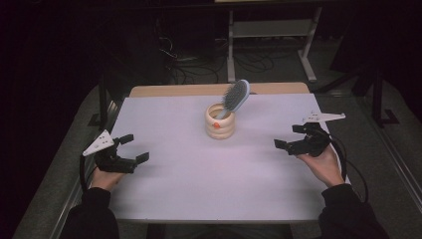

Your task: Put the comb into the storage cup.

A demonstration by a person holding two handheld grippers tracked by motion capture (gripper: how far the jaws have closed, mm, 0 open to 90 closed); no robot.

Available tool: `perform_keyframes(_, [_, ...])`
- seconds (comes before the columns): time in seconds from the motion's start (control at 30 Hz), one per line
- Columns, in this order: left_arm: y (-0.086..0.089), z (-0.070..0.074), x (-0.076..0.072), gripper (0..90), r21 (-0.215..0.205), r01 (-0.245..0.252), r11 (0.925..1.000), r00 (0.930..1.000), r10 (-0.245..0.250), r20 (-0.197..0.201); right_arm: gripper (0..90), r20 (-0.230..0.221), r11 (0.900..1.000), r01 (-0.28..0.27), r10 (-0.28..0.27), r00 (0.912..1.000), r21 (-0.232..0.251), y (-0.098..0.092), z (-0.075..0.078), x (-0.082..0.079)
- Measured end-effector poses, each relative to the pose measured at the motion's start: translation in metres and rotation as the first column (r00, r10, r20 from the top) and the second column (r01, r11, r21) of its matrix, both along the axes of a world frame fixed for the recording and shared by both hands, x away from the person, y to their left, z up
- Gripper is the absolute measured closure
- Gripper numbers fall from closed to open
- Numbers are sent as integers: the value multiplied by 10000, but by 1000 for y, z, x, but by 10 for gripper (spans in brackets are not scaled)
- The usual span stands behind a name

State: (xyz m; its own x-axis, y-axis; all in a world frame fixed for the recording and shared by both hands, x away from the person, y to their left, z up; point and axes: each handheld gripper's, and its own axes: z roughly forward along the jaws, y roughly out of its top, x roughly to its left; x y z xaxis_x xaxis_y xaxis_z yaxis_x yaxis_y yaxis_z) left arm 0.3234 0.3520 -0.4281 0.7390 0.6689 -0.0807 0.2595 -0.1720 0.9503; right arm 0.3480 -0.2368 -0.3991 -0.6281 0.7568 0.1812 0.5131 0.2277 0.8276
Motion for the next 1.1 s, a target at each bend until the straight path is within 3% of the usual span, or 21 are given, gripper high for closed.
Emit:
perform_keyframes(0.17, [0,-2,1,0,123,2,9999,9999,-1,-116,0,368,9997,199,-204,9991,137,-8,-4,-11])
perform_keyframes(0.43, [0,-3,1,0,110,18,9999,9998,-16,-199,0,455,9989,455,-450,9980,-110,-17,-15,-21])
perform_keyframes(0.83, [0,-4,1,0,159,29,9999,9996,-24,-293,0,791,9969,782,-789,9937,116,-34,-29,-35])
perform_keyframes(0.97, [0,-5,1,0,136,11,9999,9995,-7,-317,0,1172,9965,825,-837,9896,150,-37,-35,-41])
perform_keyframes(1.1, [0,-6,1,0,109,1,9999,9993,3,-370,0,1043,9961,872,-880,9906,119,-42,-42,-44])
